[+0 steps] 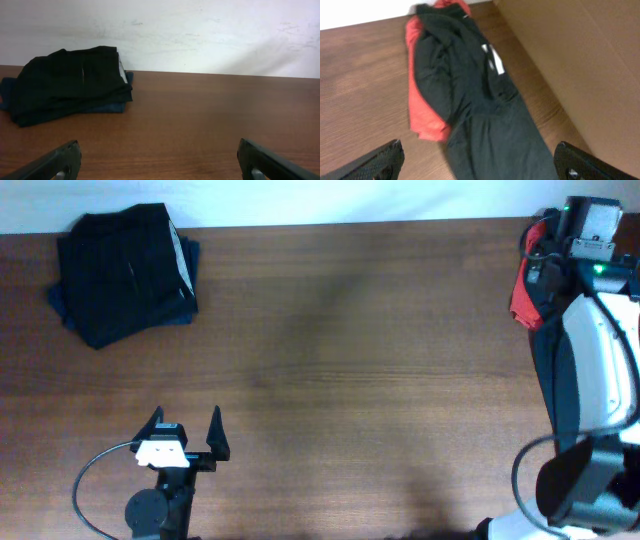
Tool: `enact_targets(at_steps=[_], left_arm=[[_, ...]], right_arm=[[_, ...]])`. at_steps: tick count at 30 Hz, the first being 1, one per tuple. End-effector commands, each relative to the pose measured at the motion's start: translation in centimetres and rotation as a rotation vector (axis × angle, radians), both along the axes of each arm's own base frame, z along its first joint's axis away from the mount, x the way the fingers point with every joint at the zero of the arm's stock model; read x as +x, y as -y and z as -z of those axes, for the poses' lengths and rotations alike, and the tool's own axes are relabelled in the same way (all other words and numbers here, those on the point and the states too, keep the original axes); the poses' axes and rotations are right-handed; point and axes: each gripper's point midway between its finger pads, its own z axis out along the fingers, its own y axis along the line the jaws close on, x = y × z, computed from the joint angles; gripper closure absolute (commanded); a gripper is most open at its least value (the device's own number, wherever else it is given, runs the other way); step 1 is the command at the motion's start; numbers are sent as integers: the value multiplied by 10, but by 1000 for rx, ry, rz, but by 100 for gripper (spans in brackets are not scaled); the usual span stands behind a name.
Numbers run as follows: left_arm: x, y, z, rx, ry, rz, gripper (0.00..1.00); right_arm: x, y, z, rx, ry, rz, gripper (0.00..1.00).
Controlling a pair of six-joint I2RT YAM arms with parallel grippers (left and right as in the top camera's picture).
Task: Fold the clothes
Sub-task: 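Grasp the dark green NIKE t-shirt with the right gripper and lift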
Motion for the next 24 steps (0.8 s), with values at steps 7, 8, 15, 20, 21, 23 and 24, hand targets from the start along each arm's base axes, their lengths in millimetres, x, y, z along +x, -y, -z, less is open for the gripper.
enact_targets(at_steps=[7, 8, 15, 20, 21, 23, 24], left_arm=[[0, 2, 1, 15, 0, 12, 1], [0, 2, 1, 15, 0, 12, 1], [0, 2, 1, 15, -1, 12, 1], [0, 2, 1, 15, 0, 12, 1], [0, 2, 1, 15, 0, 12, 1], [0, 2, 1, 15, 0, 12, 1], [0, 2, 1, 15, 0, 12, 1]], right_arm=[[37, 82, 172, 228, -126, -41, 3], [41, 88, 178, 222, -111, -37, 2], [34, 154, 172, 187, 14, 15, 2], [37, 159, 202, 242, 27, -11, 16], [37, 158, 207, 247, 21, -11, 21], [38, 159, 206, 243, 27, -11, 44], [38, 159, 207, 245, 25, -10, 57]])
